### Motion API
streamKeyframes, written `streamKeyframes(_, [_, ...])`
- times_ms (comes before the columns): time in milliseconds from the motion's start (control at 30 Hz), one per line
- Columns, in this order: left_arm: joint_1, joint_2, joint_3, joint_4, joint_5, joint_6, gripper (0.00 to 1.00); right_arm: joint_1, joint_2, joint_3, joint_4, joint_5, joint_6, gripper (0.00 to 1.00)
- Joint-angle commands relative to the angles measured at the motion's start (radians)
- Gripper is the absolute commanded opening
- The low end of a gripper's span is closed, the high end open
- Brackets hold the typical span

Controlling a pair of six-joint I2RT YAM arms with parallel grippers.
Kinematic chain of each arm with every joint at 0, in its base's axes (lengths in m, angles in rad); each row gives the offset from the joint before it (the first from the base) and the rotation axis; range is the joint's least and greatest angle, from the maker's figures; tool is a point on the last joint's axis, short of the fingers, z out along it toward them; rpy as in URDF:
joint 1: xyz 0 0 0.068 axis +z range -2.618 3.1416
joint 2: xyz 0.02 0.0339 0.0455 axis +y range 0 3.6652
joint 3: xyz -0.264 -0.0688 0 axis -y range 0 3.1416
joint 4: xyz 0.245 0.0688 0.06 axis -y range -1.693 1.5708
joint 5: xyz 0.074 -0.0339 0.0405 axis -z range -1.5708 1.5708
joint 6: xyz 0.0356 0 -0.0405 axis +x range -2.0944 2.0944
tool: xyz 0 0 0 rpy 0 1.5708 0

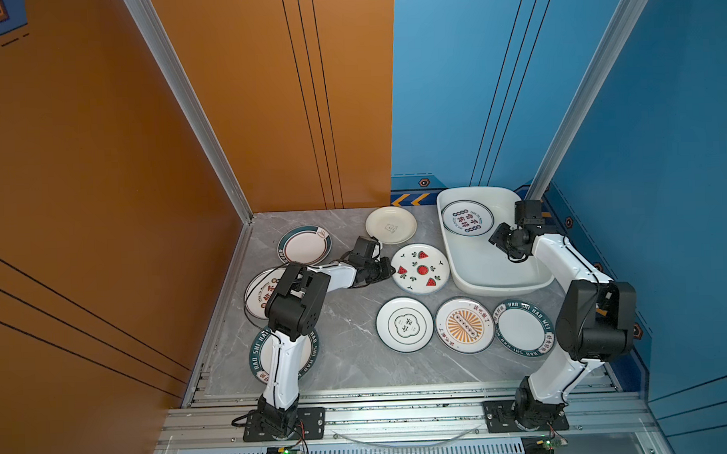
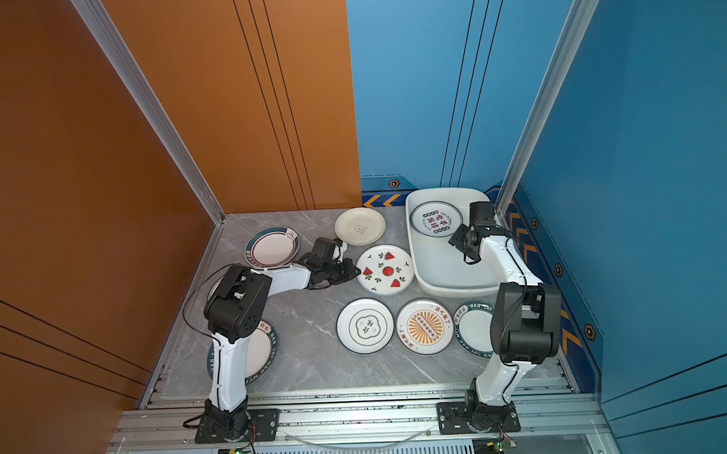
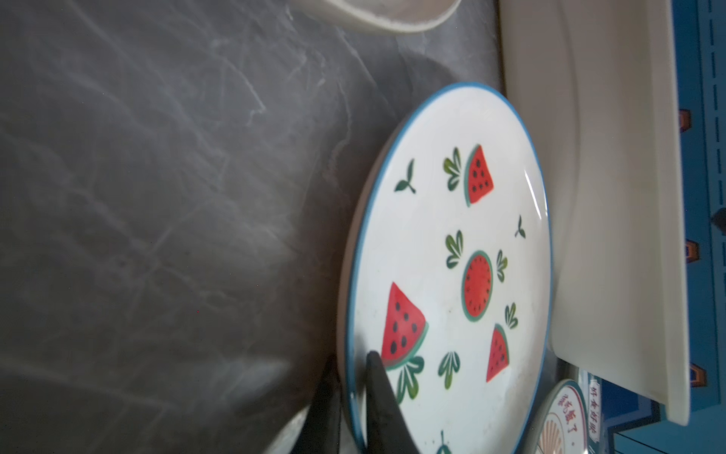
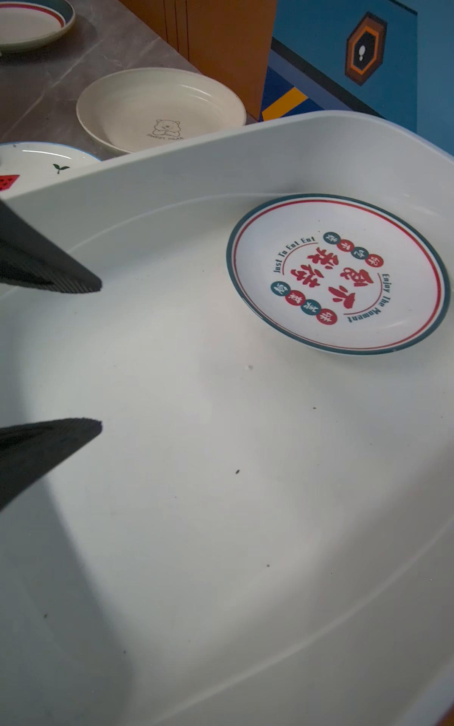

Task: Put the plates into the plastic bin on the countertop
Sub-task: 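Tilt watermelon-print plate up with left gripper while right gripper releases and approaches, then grasp the raised watermelon plate edge with right gripper beside left gripper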

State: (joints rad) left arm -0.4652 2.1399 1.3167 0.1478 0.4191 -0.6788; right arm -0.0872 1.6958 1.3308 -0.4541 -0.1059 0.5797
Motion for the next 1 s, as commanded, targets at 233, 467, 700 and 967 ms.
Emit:
streamKeyframes(233, [0.032, -0.025, -0.065, -0.004, 0.032, 0.014, 0.0, 0.086, -0.15, -0.14, 0.038, -0.068, -0.046, 0.54])
streamKeyframes(467, [0.105, -0.091, -0.089, -0.014, 0.06, 0.018, 0.0, 0.139, -0.175, -0.25, 0.179, -0.335, -0.048, 0.56])
streamKeyframes(700, [0.165, -0.188, -0.098, -0.044, 0.089, 0.011, 0.0, 0.246, -0.188, -0.308, 0.283, -0.399, -0.024, 0.71])
streamKeyframes(967, [0.195, -0.37, -0.143, -0.092, 0.106, 0.002, 0.0, 0.383, -0.127, -0.247, 0.342, -0.379, 0.069, 0.76])
